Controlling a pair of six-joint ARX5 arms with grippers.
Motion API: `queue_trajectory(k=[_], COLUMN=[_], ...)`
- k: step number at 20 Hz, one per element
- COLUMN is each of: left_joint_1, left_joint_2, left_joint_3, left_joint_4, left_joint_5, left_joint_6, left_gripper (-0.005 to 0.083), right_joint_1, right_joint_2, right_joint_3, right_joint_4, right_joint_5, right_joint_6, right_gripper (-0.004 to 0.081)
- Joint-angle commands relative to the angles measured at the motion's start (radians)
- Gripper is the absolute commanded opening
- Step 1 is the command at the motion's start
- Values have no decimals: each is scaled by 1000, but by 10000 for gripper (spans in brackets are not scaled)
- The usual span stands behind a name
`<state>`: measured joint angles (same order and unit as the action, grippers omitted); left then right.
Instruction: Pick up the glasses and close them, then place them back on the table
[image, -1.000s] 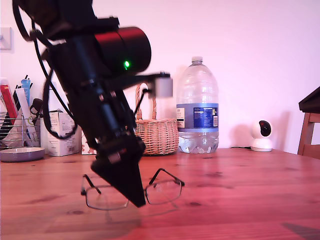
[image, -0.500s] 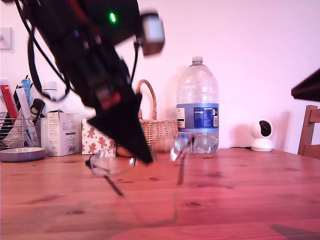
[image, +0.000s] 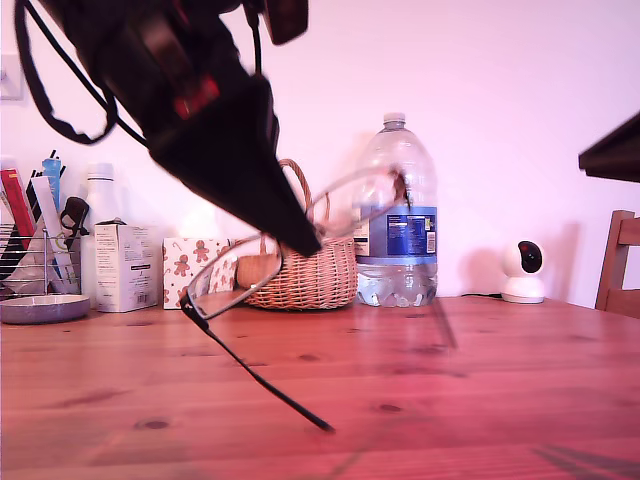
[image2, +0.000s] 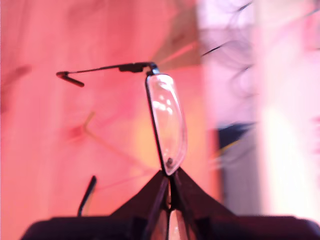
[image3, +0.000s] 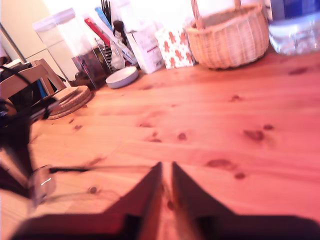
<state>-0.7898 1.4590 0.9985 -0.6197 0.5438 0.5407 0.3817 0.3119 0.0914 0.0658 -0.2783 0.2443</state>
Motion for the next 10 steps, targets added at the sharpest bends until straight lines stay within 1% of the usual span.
queue_trajectory(k=[1,3,5,6,7,9,10], left_joint_1=[20,46,81,106,140,222,261], left_joint_2=[-8,-8,-8,-8,-7,13,27], left_joint_3=[-6,-3,11,16,16,16,16], left_joint_4=[-8,-9,-6,-3,5,6,6], left_joint_5=[63,125,204,259,329,475,533], left_joint_6=[-20,-21,-48,-50,-71,-93,-97], left_gripper=[-20,-20,-20,-20,-20,-20,-20], right_joint_1=[10,26,44,53,63,84,95], right_joint_2=[6,6,6,6,6,18,32], right_joint_3=[-11,-11,-11,-8,2,31,53], right_joint_4=[28,64,103,113,108,108,102], right_joint_5=[-1,-1,-2,-2,-2,-2,-2], right_joint_6=[-8,-10,-14,-28,-54,-105,-141], right_gripper=[130,130,130,135,156,196,213])
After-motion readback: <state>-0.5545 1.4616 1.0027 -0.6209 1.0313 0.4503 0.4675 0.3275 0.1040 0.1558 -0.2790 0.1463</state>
